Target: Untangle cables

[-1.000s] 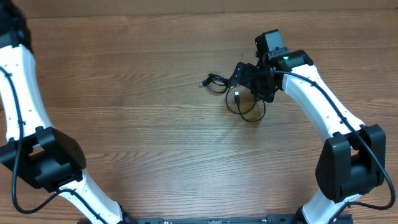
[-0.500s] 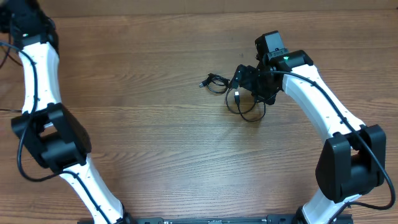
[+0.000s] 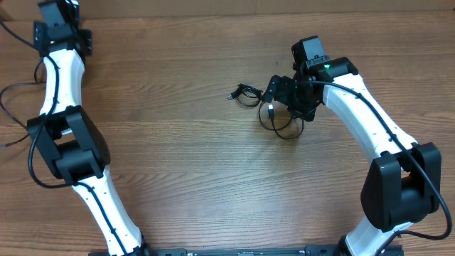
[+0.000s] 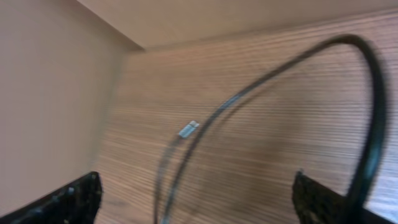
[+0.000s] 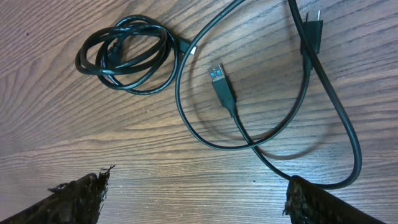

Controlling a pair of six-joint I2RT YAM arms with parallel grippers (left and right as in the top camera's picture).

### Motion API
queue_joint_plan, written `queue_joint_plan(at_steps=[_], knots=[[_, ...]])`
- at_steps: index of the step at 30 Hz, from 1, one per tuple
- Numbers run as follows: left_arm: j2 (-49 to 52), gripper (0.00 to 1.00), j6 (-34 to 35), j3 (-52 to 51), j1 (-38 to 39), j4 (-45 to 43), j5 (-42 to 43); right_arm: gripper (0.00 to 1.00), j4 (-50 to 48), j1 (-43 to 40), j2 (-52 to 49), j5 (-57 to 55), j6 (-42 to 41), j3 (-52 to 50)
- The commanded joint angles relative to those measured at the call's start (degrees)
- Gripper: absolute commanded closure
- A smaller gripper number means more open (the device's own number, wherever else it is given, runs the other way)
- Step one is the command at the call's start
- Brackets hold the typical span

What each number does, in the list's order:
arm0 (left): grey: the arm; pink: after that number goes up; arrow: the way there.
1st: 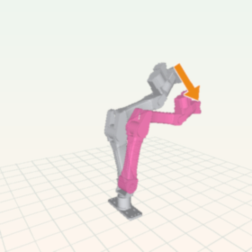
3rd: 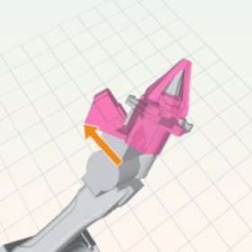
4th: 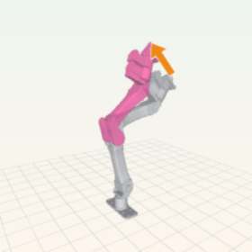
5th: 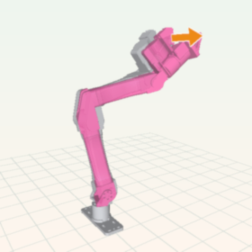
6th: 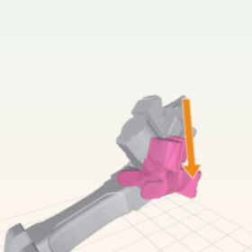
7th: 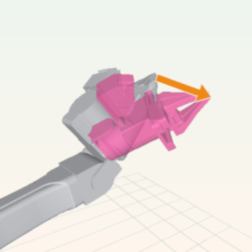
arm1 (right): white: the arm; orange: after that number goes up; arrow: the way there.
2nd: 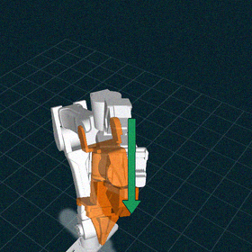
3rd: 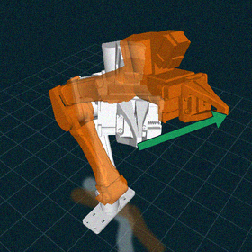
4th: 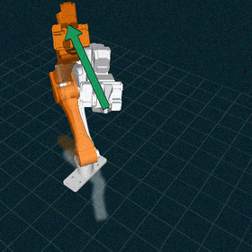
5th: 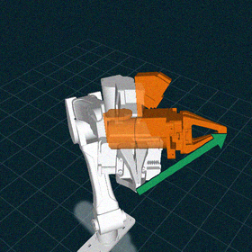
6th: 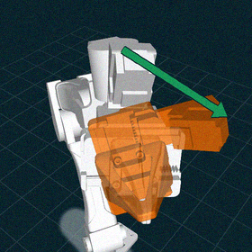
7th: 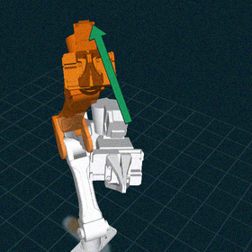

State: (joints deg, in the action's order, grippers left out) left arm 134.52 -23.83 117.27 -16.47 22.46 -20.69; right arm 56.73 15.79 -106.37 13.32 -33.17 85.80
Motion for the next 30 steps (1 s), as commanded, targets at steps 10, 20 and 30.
queue_joint_plan(at_steps=[10,20,30], knots=[[-13.2,0.00,25.8,0.2,0.6,12.5,36.7,0.07,1.4,0.0,0.0,1.0,0.7,0.0],[-21.4,0.00,54.4,-0.7,-0.7,45.2,29.8,0.06,1.7,0.0,0.0,1.0,0.7,0.0],[-21.4,0.00,65.6,-14.4,-15.0,42.0,18.1,0.06,1.8,0.0,0.0,1.0,2.2,0.0]])
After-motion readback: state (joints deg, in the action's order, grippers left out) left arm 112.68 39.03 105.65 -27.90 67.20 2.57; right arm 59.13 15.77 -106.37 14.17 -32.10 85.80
